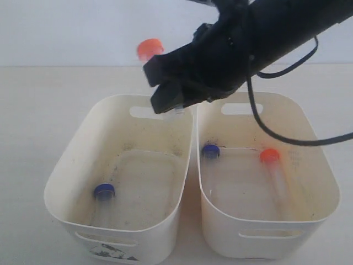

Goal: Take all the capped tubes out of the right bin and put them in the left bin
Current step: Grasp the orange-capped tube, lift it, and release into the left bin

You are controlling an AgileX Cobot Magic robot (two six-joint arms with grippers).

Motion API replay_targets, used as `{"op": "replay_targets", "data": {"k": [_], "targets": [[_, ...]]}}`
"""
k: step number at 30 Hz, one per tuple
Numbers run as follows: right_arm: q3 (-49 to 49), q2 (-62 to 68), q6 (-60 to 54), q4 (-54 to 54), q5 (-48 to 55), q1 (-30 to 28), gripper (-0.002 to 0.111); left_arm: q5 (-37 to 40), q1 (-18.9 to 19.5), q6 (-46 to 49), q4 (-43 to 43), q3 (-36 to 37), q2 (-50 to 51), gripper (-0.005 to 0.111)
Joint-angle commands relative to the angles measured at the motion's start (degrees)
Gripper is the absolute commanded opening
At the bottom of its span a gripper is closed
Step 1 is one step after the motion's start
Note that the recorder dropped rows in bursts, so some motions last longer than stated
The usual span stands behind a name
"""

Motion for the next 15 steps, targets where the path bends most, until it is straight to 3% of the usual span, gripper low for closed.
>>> {"op": "replay_targets", "data": {"k": [1,6,8,10,11,12,14,15], "targets": [[-0.03,2.46,-3.6,-1.74,-4.89,5.14,0.006,-0.55,0.06,-0.66,-0.06,-0.23,-0.07,0.004],[-0.03,6.8,-3.37,-3.95,-8.87,8.57,0.043,-0.55,0.06,-0.66,-0.06,-0.23,-0.07,0.004],[-0.03,7.85,-1.64,-3.95,-9.03,8.6,0.048,-0.55,0.06,-0.66,-0.06,-0.23,-0.07,0.004],[-0.03,7.85,0.48,-4.37,-8.84,8.47,0.036,-0.55,0.06,-0.66,-0.06,-0.23,-0.07,0.004],[-0.03,6.75,0.65,-4.93,-8.67,8.33,0.009,-0.55,0.06,-0.66,-0.06,-0.23,-0.07,0.004],[-0.03,6.03,0.96,-5.59,-8.69,8.33,0.0,-0.55,0.06,-0.66,-0.06,-0.23,-0.07,0.004],[-0.03,3.56,5.01,-9.8,-8.42,8.33,0.0,-0.55,0.06,-0.66,-0.06,-0.23,-0.07,0.004],[-0.03,1.91,13.92,-15.58,-7.83,8.33,0.0,-0.65,0.06,-0.66,-0.06,-0.23,-0.07,0.004]]}}
